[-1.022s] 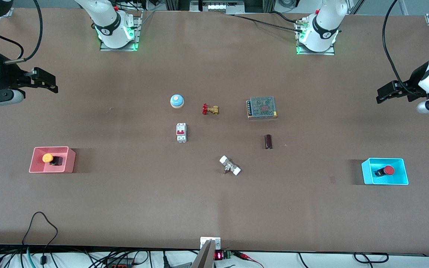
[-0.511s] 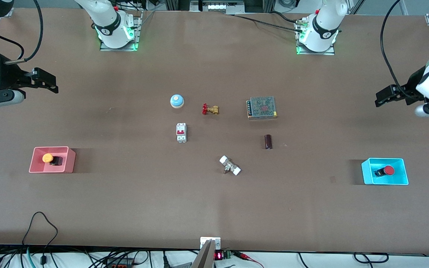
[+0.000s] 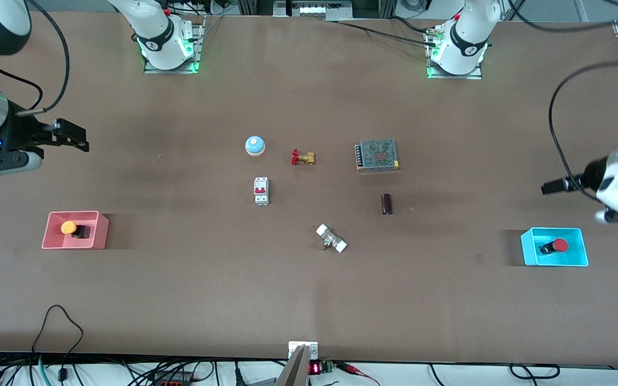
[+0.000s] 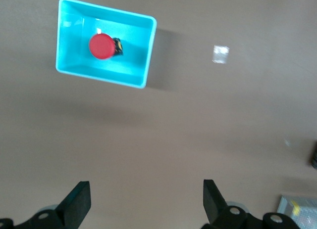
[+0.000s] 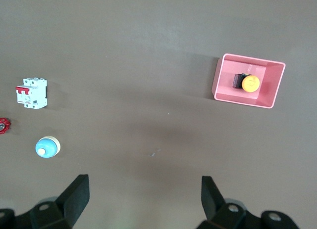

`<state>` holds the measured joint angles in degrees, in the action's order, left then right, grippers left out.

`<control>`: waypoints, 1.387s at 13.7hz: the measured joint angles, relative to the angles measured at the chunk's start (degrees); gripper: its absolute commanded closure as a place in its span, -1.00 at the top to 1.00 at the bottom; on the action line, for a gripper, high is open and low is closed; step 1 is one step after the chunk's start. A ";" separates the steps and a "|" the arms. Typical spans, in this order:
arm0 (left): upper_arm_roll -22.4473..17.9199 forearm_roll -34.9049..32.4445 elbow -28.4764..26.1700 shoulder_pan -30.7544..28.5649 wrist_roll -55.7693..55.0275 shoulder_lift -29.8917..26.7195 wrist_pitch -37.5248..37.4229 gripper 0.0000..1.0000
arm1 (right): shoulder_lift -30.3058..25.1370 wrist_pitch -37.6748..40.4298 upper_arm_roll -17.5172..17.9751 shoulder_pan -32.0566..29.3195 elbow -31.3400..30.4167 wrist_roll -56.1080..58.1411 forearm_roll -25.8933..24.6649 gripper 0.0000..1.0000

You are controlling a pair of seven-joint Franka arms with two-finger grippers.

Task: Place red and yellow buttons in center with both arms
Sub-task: 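Reach the right gripper to the yellow button while the left gripper reaches the red button, then close the right gripper on the yellow button while the left gripper grips the red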

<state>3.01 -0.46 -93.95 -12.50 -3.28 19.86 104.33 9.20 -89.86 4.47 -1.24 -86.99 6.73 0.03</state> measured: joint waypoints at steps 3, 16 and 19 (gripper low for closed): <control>-0.12 -0.02 5.26 -4.16 2.42 9.71 7.91 1.00 | 3.91 -2.16 -0.07 -1.56 -0.46 3.07 -0.10 1.00; 0.29 -0.02 8.83 -6.18 14.03 22.83 25.06 1.00 | 19.09 -40.25 -0.38 -12.75 -11.05 23.52 -6.69 1.00; 0.25 -0.01 8.89 -6.51 16.74 23.54 25.61 1.00 | 22.20 -45.21 -0.21 -12.78 -11.18 23.75 -6.69 1.00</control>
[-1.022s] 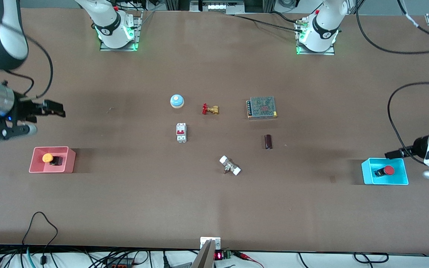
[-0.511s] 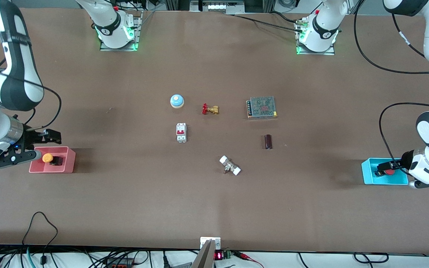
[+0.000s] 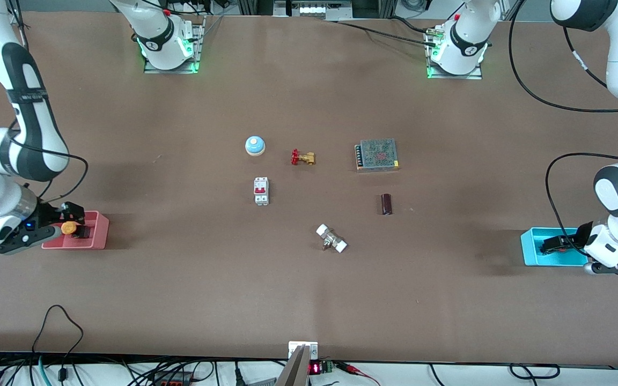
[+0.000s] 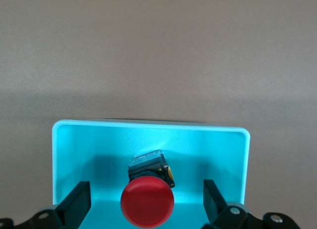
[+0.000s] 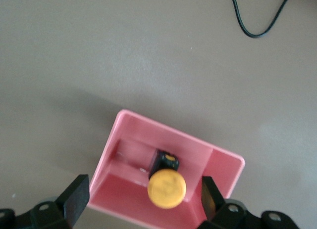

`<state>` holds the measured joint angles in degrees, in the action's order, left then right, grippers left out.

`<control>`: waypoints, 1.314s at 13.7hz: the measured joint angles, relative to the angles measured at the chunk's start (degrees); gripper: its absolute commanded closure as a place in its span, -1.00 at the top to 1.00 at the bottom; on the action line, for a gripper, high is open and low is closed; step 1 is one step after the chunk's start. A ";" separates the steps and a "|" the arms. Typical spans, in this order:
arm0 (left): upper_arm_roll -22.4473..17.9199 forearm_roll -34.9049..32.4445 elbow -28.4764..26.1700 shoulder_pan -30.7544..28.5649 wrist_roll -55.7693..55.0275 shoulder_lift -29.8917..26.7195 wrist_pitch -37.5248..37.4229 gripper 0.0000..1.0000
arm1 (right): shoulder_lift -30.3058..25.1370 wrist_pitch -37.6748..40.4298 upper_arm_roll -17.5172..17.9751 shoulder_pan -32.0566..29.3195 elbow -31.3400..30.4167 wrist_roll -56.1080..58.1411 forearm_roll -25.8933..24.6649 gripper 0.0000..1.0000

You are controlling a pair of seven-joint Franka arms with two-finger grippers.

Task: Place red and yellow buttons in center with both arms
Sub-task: 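Close the right gripper on the yellow button while the left gripper grips the red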

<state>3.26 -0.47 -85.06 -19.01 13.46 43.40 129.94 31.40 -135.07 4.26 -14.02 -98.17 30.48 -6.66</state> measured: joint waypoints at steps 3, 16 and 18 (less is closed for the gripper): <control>-0.01 0.40 0.00 -0.52 1.73 0.34 0.05 1.00 | 2.02 -2.58 -0.03 -0.24 -0.02 0.05 0.00 1.00; 0.07 0.45 0.02 -0.43 3.82 1.31 0.23 -0.12 | 4.85 -4.39 -0.05 -2.23 -0.64 1.29 0.04 0.98; 0.07 0.46 0.04 -0.43 3.83 1.31 0.24 -0.23 | 5.10 -4.41 -0.04 -2.33 -0.71 1.29 0.04 0.81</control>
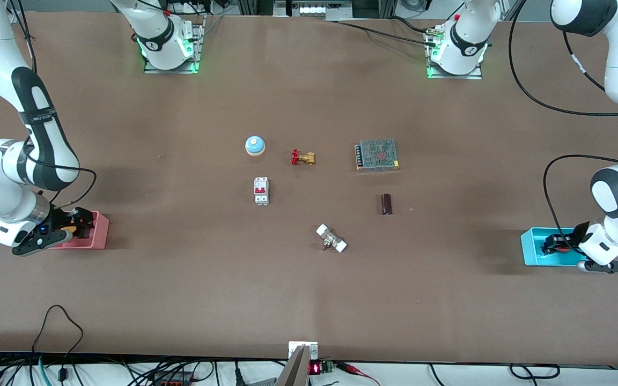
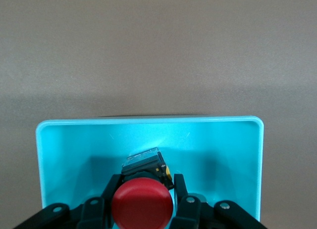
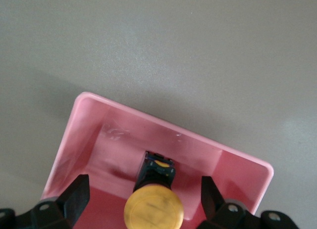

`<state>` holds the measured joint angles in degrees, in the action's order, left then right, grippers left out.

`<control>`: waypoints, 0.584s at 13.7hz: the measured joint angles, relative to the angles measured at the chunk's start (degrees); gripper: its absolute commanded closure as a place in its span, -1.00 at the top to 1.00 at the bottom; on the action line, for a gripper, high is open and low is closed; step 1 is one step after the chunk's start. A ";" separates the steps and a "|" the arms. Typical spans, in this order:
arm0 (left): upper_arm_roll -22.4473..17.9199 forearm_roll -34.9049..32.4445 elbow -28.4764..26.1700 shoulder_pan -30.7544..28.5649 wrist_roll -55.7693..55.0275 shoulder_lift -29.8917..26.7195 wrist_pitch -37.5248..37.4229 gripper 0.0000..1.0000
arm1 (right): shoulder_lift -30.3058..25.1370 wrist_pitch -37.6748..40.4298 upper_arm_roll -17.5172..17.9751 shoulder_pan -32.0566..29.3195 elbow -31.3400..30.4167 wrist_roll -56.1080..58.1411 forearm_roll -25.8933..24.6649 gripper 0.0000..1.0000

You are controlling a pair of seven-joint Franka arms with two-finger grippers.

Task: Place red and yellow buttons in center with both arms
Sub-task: 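Close the right gripper on the yellow button while the left gripper grips the red, then lift the yellow button with the right gripper while the left gripper lifts the red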

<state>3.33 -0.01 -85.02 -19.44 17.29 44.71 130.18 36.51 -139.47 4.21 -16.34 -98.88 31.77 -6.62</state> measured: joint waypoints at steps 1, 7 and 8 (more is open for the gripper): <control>0.00 0.00 0.07 0.00 0.00 -0.02 0.00 -0.25 | 0.00 0.00 0.00 -0.05 -0.07 0.00 0.00 0.69; 0.03 0.00 1.04 0.06 0.00 -1.39 -0.11 -0.27 | 0.00 -0.01 0.00 -0.14 -0.13 0.08 0.01 -0.04; 0.03 0.00 1.01 0.04 0.00 -2.85 -1.16 -0.29 | 0.00 -0.01 0.00 -0.14 -0.15 0.12 0.01 -0.13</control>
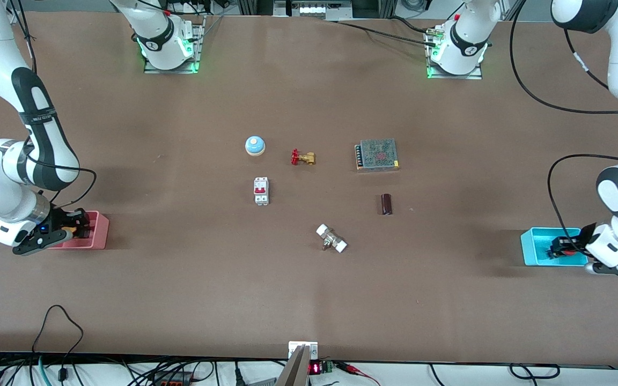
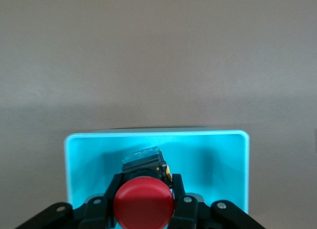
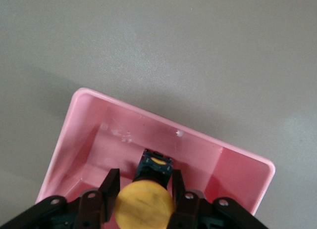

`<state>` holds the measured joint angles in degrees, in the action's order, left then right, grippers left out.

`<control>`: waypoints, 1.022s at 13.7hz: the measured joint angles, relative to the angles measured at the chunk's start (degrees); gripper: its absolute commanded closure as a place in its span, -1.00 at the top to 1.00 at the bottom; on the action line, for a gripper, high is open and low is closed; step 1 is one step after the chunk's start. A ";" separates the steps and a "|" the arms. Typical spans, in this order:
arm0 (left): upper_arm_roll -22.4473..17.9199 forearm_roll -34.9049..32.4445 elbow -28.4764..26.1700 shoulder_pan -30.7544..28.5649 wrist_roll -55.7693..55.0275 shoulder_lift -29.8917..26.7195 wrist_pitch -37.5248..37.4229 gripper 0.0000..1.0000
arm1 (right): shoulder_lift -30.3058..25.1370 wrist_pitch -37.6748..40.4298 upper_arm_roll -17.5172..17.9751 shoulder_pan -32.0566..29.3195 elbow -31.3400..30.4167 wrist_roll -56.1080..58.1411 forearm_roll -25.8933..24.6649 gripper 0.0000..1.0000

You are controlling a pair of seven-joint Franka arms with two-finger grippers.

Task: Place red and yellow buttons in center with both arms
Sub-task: 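Lift the yellow button with the right gripper while the left gripper lifts the red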

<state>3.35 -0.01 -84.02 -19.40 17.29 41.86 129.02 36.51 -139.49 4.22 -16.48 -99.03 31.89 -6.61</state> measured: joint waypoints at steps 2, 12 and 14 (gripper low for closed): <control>0.00 0.00 -0.14 -0.03 0.00 -4.21 -5.14 -0.33 | 0.00 0.00 0.00 0.00 -0.02 0.13 0.00 -0.25; 8.52 1.88 -17.80 0.61 -9.87 -18.20 -16.37 -0.34 | -6.95 10.61 0.87 0.17 1.14 0.49 0.57 -0.35; 10.03 4.34 -20.02 1.85 -11.47 -18.28 -15.41 -0.34 | -12.09 17.92 1.26 0.92 1.55 0.26 2.53 -0.35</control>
<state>13.38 4.33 -104.04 -17.55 5.82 23.59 113.62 24.41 -121.56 5.48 -15.56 -97.49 32.15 -4.08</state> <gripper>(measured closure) 0.564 0.639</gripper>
